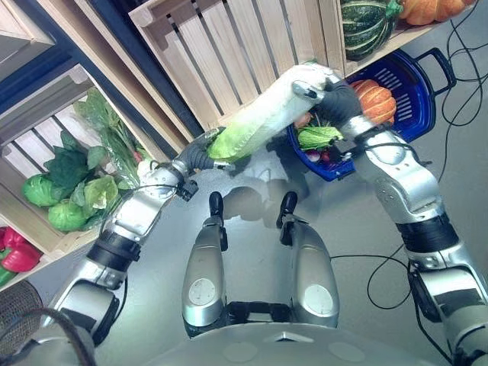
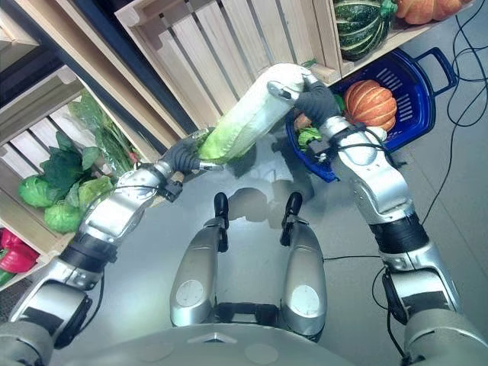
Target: Pick up fruits and vegetables into the basket
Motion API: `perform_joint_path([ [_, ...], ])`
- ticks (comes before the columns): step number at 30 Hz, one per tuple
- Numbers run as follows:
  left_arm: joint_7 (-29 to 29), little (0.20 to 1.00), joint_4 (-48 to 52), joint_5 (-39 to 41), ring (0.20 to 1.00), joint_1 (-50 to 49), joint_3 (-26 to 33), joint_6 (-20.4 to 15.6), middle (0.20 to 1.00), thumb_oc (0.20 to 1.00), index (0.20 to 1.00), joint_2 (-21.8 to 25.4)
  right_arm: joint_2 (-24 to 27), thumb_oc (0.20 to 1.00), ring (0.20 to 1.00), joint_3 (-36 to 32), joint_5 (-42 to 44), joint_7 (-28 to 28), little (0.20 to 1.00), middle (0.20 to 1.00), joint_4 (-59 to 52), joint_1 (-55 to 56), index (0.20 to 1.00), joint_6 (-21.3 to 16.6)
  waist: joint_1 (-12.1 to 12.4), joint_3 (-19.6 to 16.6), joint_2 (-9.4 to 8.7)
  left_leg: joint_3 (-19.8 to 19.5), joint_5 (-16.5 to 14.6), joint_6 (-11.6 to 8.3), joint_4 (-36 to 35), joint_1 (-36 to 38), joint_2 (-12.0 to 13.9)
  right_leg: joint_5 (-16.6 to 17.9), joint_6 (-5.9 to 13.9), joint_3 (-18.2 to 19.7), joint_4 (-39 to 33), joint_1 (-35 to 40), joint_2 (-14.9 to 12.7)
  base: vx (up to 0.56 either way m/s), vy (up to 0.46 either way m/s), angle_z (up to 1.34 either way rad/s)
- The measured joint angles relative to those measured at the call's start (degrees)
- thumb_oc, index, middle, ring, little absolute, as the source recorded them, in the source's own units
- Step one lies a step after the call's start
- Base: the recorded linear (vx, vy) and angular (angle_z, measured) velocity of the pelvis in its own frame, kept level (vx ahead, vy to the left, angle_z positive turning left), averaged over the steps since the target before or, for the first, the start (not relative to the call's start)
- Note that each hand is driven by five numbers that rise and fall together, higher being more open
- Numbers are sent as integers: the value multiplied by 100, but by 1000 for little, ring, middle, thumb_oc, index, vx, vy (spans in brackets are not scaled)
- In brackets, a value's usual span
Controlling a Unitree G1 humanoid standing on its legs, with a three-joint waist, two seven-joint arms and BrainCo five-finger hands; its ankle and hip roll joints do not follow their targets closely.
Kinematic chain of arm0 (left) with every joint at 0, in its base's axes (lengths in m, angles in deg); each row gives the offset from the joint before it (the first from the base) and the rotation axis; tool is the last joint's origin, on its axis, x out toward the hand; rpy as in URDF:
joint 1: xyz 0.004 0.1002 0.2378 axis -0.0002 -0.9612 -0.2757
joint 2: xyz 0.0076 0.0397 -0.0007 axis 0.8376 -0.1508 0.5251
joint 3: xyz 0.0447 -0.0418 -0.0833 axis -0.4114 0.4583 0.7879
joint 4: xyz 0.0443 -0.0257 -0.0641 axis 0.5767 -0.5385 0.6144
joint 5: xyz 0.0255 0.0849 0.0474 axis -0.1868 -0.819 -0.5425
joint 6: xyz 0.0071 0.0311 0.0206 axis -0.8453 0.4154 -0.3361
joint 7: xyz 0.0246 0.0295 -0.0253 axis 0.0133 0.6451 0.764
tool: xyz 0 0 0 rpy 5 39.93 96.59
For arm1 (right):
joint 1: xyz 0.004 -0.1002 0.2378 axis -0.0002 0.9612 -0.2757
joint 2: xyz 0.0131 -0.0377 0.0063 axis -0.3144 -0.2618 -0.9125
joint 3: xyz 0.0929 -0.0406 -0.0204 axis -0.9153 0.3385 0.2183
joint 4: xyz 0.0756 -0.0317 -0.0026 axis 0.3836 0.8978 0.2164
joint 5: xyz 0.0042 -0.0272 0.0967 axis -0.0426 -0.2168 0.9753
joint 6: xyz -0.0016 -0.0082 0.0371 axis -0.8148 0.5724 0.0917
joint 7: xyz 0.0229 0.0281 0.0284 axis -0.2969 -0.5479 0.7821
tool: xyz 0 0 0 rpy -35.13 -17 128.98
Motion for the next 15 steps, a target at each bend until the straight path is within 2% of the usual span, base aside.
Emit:
perform_joint_path([
  [8, -18, 1000, -13, 244, 1000, -900, 172, -227, 1000, 1000, 1000, -5, 211, 200, 200, -1147, 60, 85, 200, 200, -155, 451, 200, -508, -99, 3, -3, 148, -18, 27, 4, -112, 11, 1, 10, 81, 9, -173, -1, -43, -28, -5],
  [15, -375, 1000, -125, 209, 1000, -1106, 171, -368, 1000, 1000, 1000, 115, 440, 200, 200, -1667, 284, 40, 200, 200, -219, 919, 200, -921, -228, 4, 1, 262, -29, 42, 2, -210, 12, 11, 24, 167, 2, -331, 0, -48, -20, -5],
])
